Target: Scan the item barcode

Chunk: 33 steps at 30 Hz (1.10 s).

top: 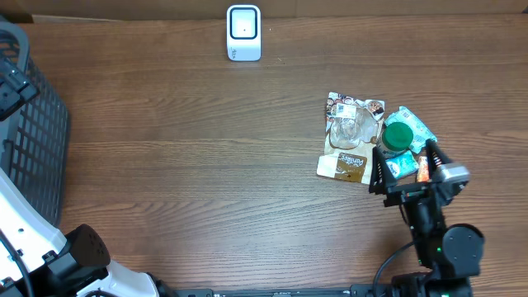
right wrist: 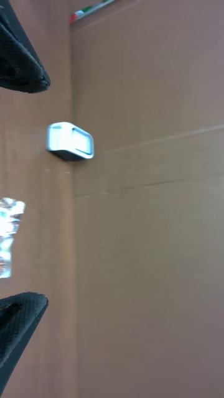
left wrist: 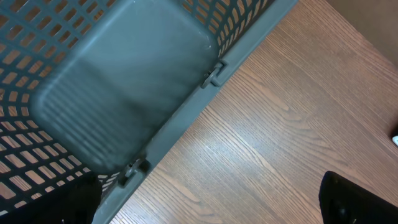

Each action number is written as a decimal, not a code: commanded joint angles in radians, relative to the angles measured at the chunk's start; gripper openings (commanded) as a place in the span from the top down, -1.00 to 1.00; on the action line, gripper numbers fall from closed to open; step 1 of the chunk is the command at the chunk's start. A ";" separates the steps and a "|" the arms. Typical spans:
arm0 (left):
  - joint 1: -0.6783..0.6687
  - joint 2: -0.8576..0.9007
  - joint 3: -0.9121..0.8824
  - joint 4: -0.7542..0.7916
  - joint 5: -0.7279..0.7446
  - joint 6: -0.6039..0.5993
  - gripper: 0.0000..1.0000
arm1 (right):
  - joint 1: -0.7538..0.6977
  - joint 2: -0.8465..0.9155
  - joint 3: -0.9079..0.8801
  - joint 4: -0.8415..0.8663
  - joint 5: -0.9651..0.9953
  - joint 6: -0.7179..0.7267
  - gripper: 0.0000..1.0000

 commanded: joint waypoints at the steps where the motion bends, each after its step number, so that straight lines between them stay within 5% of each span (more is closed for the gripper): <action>1: -0.002 -0.005 -0.004 0.002 0.001 -0.010 -1.00 | 0.016 -0.054 -0.071 0.028 -0.007 -0.003 -1.00; 14: -0.002 -0.005 -0.004 0.002 0.001 -0.010 -0.99 | 0.019 -0.247 -0.226 -0.037 -0.016 -0.003 -1.00; 33: -0.002 -0.005 -0.004 0.002 0.001 -0.010 -0.99 | 0.020 -0.247 -0.226 -0.127 -0.036 -0.003 -1.00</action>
